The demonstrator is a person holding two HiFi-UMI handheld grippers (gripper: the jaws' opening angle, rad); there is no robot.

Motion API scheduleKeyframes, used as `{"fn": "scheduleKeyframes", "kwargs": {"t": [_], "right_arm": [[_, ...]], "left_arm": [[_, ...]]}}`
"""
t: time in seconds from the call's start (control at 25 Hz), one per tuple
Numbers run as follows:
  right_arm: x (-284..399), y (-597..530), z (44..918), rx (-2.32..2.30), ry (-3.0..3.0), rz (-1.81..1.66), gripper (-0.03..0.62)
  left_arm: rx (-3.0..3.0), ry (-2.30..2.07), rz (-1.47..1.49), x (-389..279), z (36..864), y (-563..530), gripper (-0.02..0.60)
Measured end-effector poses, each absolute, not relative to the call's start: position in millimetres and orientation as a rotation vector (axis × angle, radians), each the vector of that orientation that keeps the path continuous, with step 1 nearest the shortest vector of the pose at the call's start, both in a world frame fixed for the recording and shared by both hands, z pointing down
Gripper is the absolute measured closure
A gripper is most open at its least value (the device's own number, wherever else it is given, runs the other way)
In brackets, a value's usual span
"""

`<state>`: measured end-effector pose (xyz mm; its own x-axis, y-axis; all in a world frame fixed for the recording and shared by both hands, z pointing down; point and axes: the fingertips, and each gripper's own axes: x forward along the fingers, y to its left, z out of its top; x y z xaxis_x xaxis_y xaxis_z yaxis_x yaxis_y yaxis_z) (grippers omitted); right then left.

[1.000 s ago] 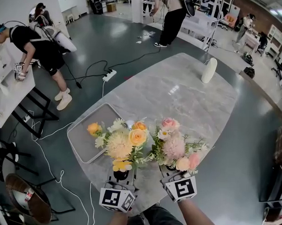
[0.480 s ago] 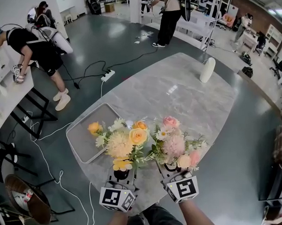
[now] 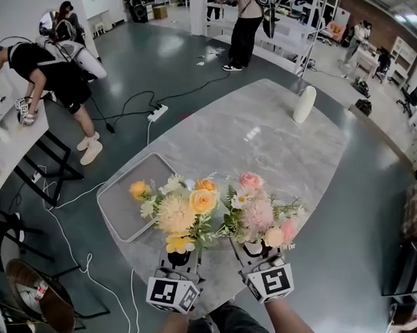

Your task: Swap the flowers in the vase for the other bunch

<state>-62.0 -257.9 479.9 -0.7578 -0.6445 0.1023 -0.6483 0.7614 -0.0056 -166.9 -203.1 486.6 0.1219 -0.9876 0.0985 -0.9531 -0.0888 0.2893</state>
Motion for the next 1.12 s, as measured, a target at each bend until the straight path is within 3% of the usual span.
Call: {"fn": "scheduleKeyframes", "kwargs": {"t": [1.12], "right_arm": [[-33,-228,501,1.141,-2.776,0.229,0.345]], "left_arm": [[2.156,-1.867,-0.173,-157,472,-176,0.509]]}}
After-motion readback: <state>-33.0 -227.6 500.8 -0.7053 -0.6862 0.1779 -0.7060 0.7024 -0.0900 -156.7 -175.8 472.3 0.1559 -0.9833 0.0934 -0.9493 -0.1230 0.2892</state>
